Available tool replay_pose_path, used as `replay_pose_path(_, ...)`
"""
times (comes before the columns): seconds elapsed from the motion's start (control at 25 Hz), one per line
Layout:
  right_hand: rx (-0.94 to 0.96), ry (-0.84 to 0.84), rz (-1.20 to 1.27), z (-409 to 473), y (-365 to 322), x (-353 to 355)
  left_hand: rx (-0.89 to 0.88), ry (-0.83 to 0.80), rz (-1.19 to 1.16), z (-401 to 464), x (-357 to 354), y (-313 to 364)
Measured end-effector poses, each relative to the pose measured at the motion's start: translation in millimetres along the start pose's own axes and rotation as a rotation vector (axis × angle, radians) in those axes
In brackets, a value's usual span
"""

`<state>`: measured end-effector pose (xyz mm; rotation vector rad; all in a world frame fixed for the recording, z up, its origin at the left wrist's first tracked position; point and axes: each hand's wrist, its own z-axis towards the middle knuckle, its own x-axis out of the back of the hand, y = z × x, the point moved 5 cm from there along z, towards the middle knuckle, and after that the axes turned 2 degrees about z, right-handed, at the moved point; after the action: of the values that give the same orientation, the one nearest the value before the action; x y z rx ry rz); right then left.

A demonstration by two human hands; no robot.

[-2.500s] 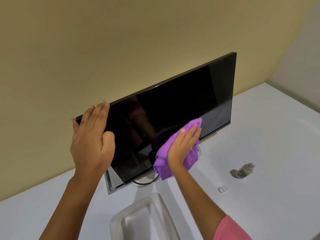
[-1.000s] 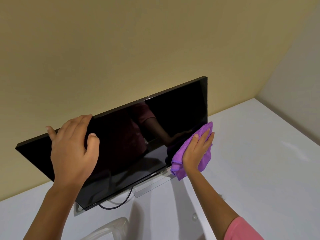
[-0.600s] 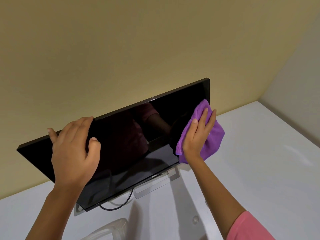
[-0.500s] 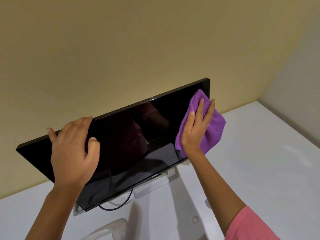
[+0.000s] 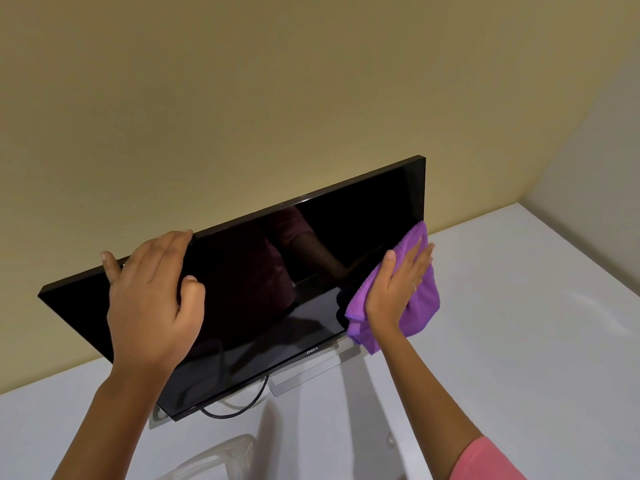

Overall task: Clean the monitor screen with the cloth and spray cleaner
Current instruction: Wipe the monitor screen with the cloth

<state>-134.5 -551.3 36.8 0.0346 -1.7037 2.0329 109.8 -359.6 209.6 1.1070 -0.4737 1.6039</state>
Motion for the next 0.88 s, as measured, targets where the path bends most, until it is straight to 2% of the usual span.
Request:
replay_pose_path(0.2,-0.196,-0.016,0.064,-30.3,42.2,1.1,0.002,-0.018,0.001,-0.2,1.6,0.8)
replay_pose_path(0.36,-0.17,-0.033,-0.071,-22.1,32.6,-2.3,0.014,-0.033,-0.002,2.3,2.7,0.2)
replay_pose_path(0.44,-0.076,-0.051,-0.129,-10.4,17.6,-4.8,0.006,-0.049,0.019,3.0,2.5,0.2)
replay_pose_path(0.64,0.177,-0.07,-0.079,5.2,-43.2,-12.7,-0.011,-0.059,0.027,0.3,1.6,1.7)
replay_pose_path(0.88,0.618,-0.177,-0.196,-49.2,-105.0,-43.6,-0.016,-0.048,0.022,1.2,0.4,-0.6)
